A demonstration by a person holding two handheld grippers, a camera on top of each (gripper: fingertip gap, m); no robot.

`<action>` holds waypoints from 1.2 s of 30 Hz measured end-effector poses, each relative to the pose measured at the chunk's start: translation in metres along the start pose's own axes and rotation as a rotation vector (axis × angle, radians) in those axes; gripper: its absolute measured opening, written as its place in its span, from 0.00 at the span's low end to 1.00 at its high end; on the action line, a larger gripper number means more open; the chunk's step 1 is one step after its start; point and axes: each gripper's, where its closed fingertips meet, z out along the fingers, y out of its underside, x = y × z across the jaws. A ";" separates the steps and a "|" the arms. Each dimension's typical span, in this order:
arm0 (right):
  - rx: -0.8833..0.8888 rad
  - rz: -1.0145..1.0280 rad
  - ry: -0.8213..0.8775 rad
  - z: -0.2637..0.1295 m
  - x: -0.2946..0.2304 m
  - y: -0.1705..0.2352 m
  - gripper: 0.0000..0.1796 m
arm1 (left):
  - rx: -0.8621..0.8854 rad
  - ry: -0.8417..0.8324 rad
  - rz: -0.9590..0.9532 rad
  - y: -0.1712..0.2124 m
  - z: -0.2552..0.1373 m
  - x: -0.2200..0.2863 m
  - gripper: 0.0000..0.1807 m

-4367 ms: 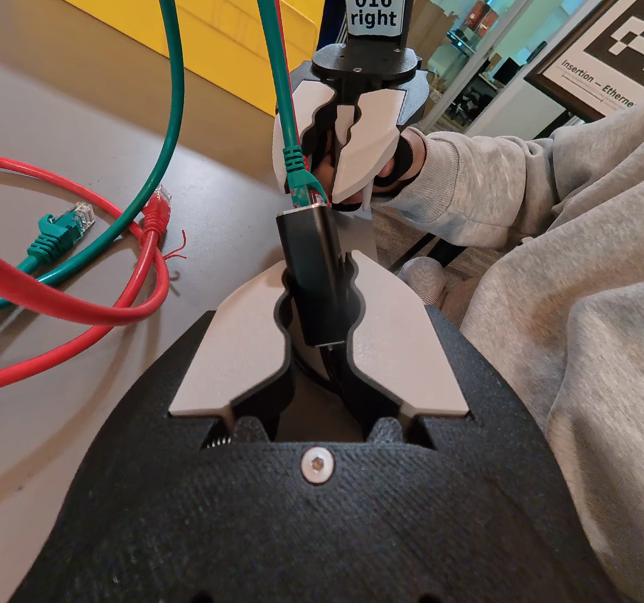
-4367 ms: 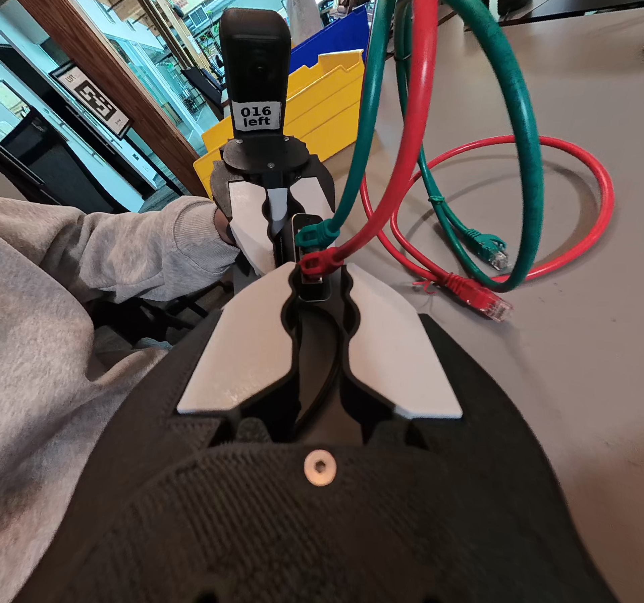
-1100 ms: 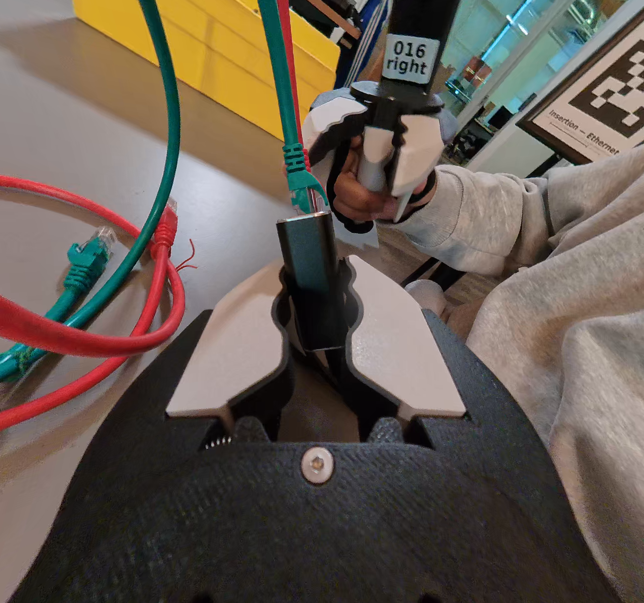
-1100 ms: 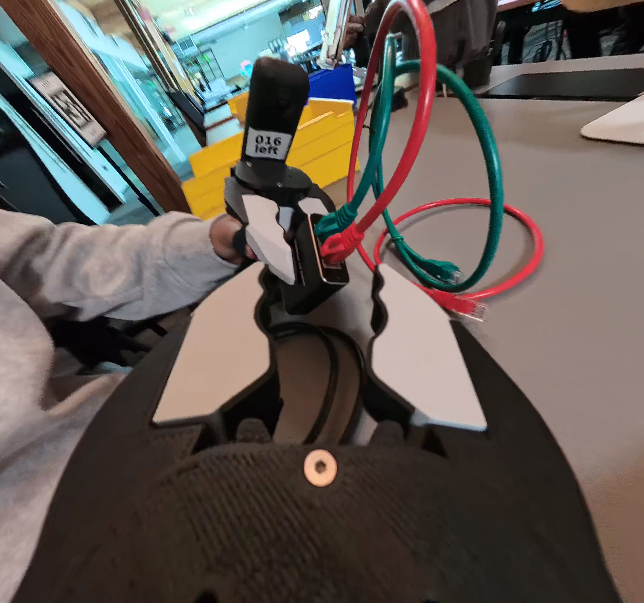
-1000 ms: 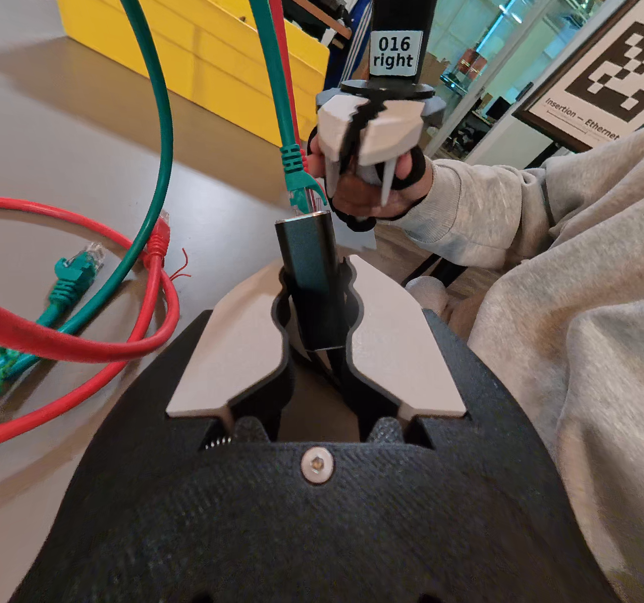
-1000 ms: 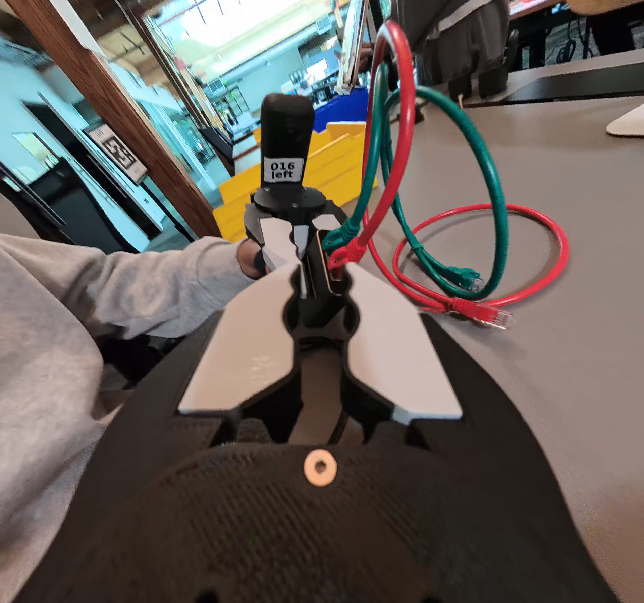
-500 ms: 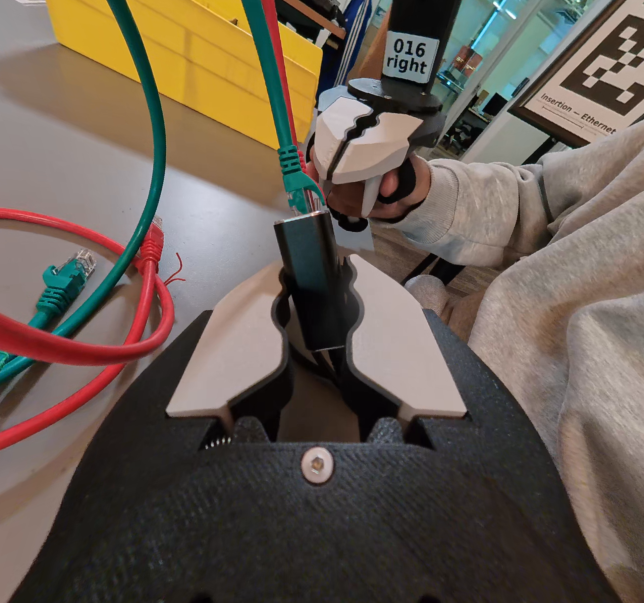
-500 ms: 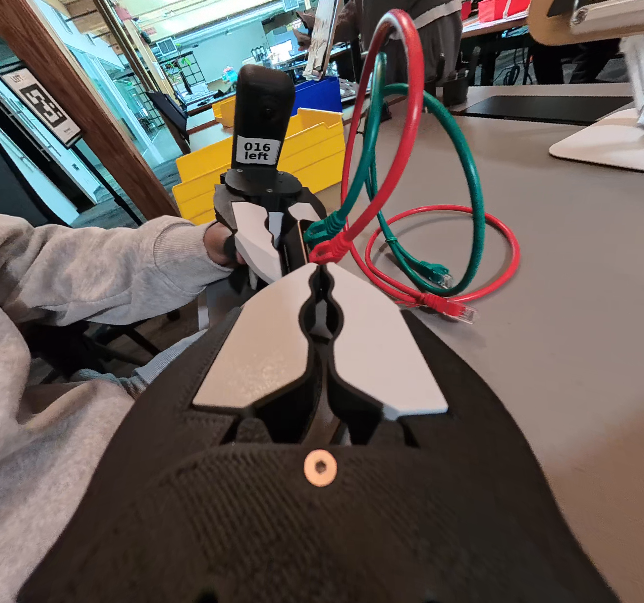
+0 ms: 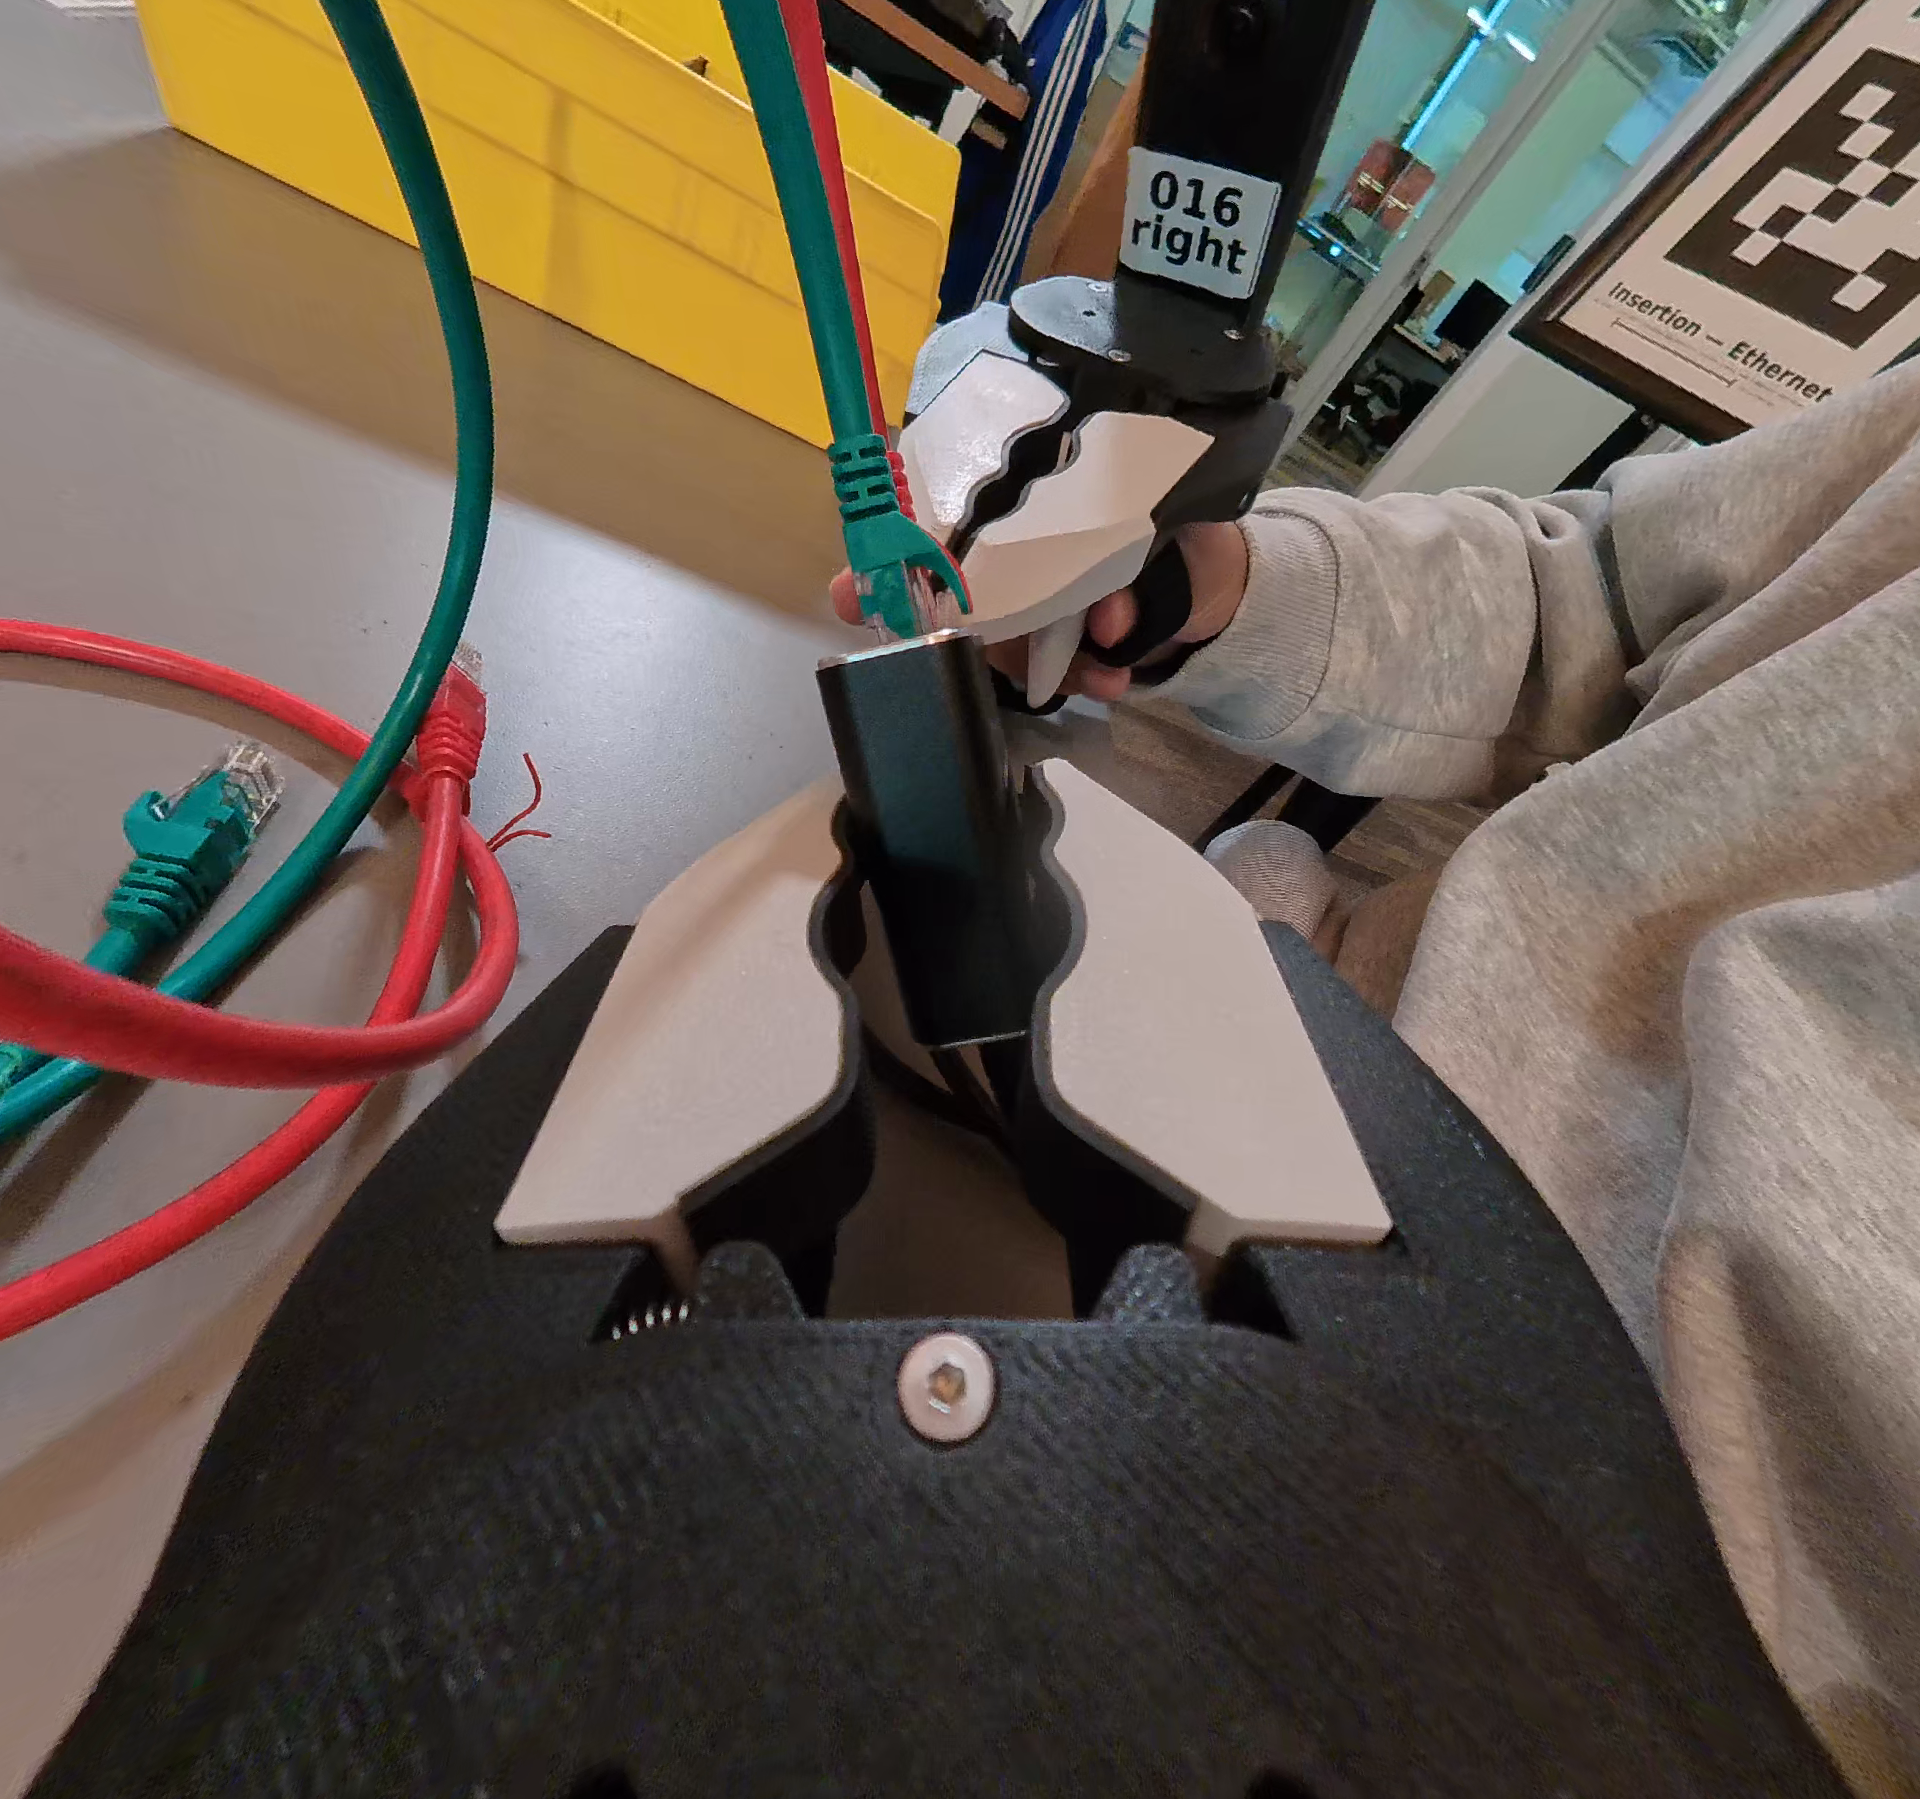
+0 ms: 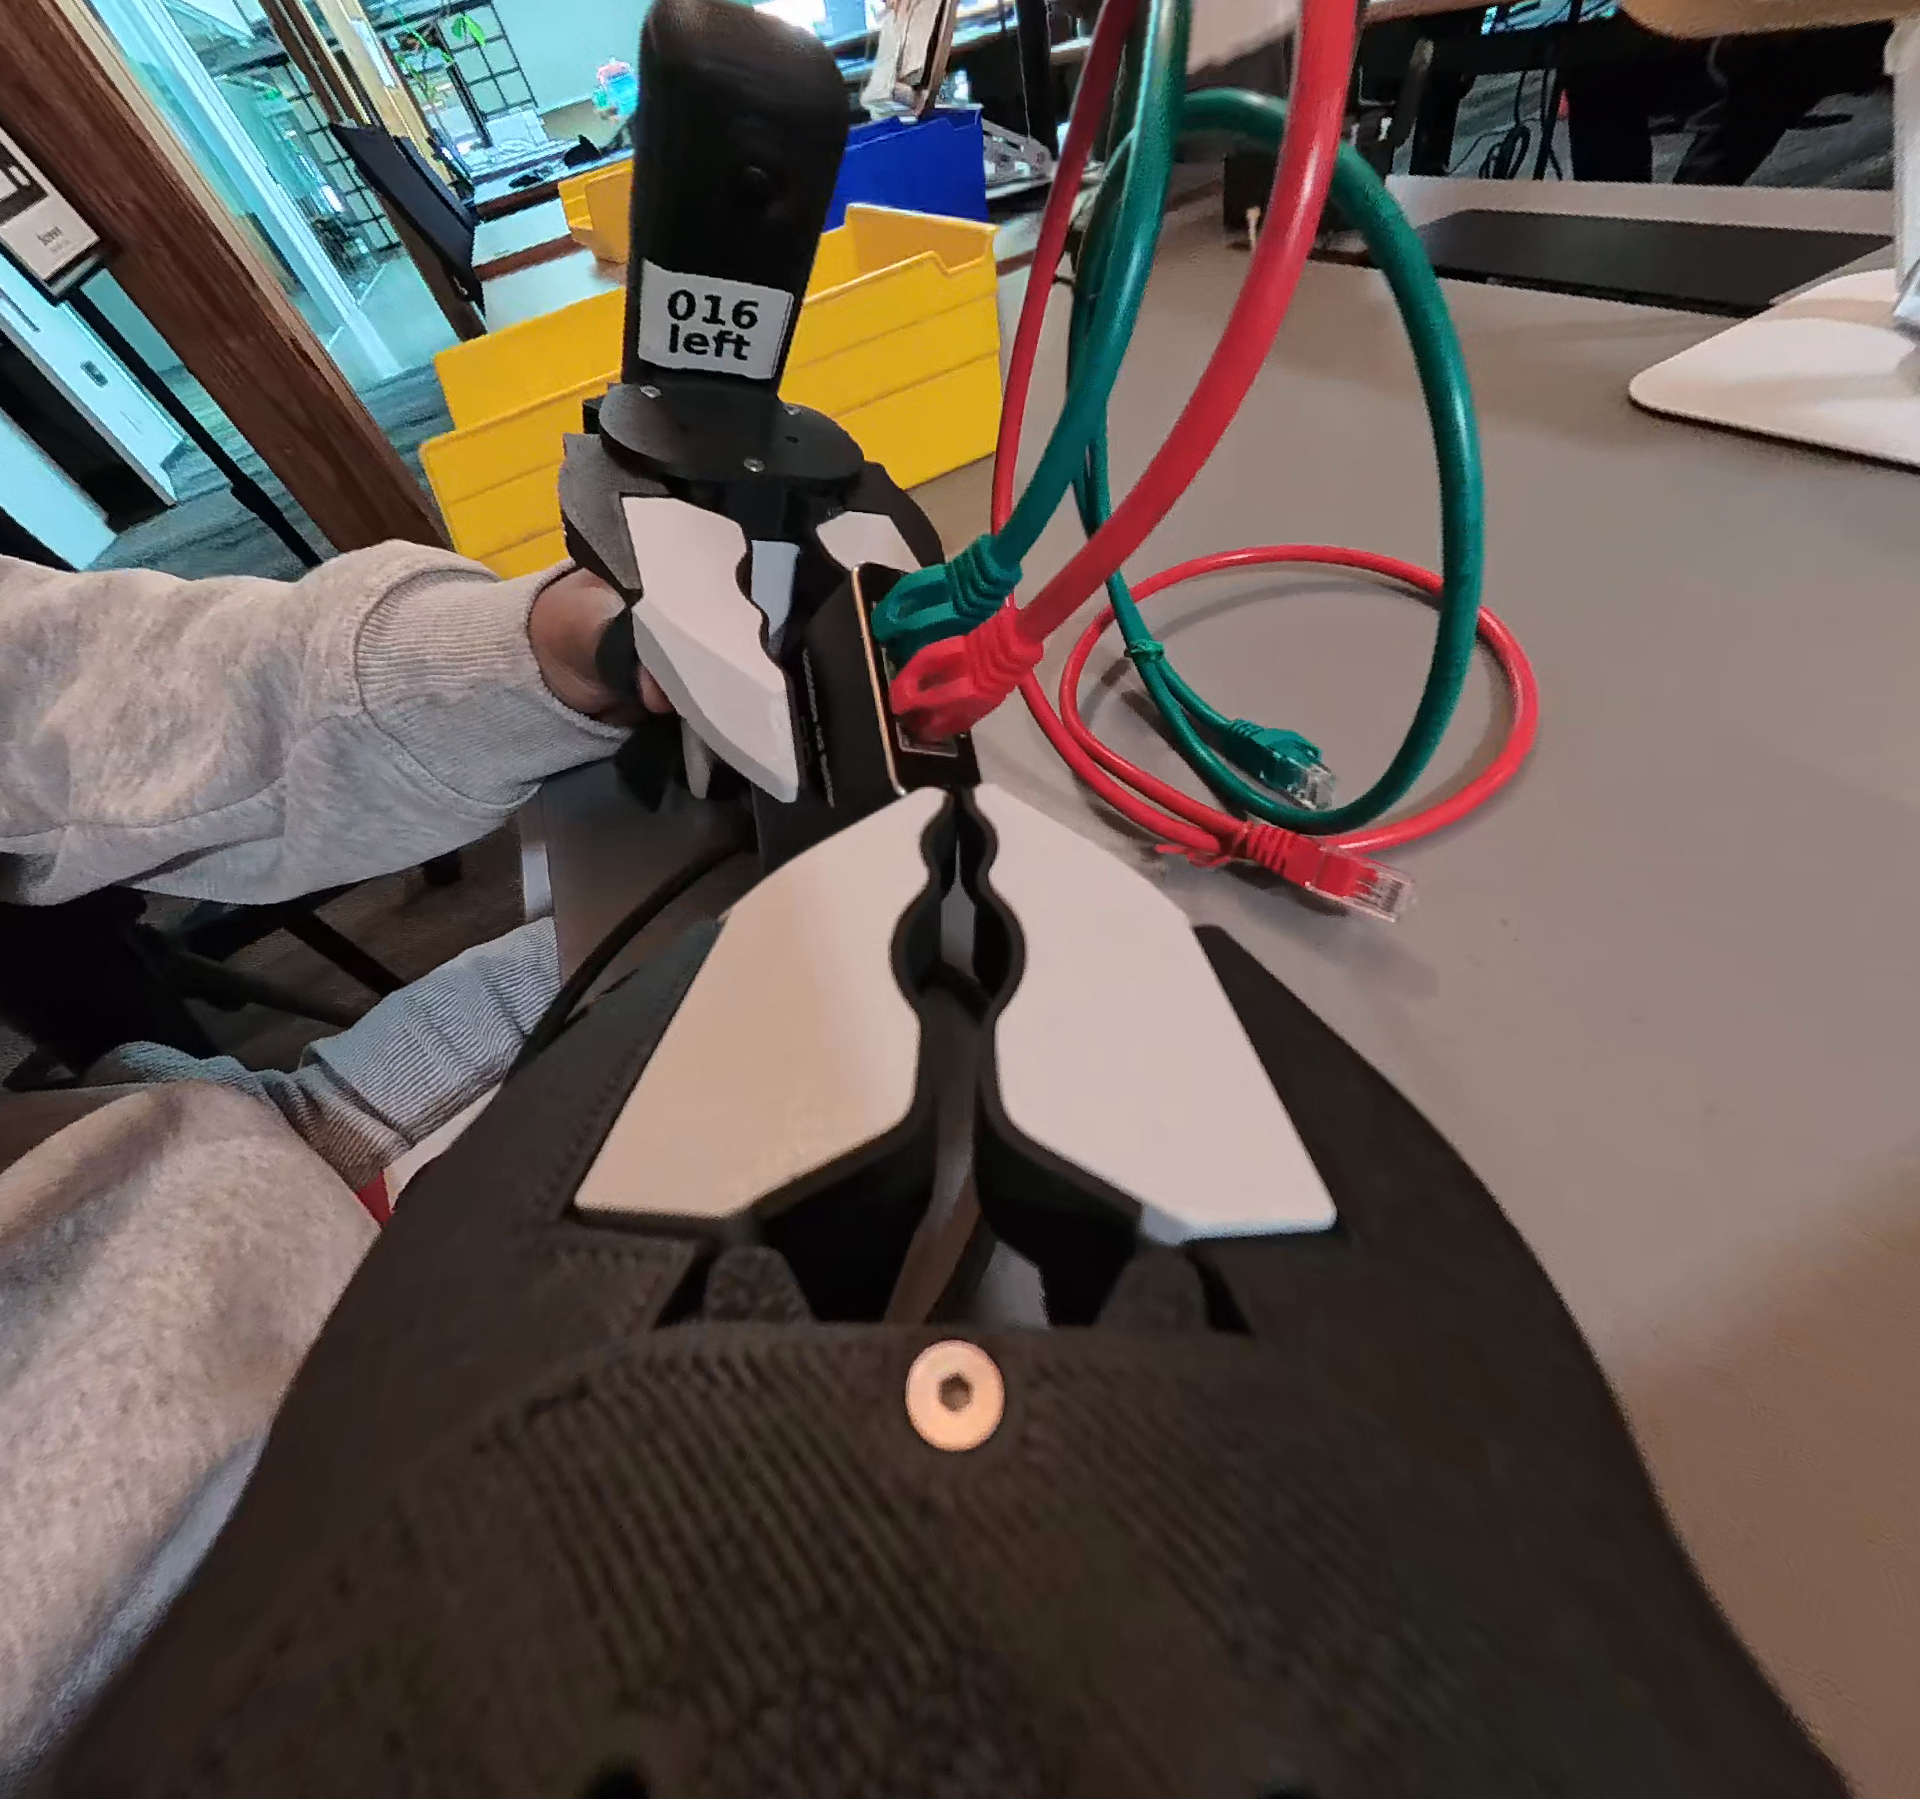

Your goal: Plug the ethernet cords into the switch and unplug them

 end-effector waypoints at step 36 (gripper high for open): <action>0.070 0.034 -0.096 0.002 -0.031 -0.014 0.19 | 0.007 0.005 0.001 -0.001 0.000 0.002 0.16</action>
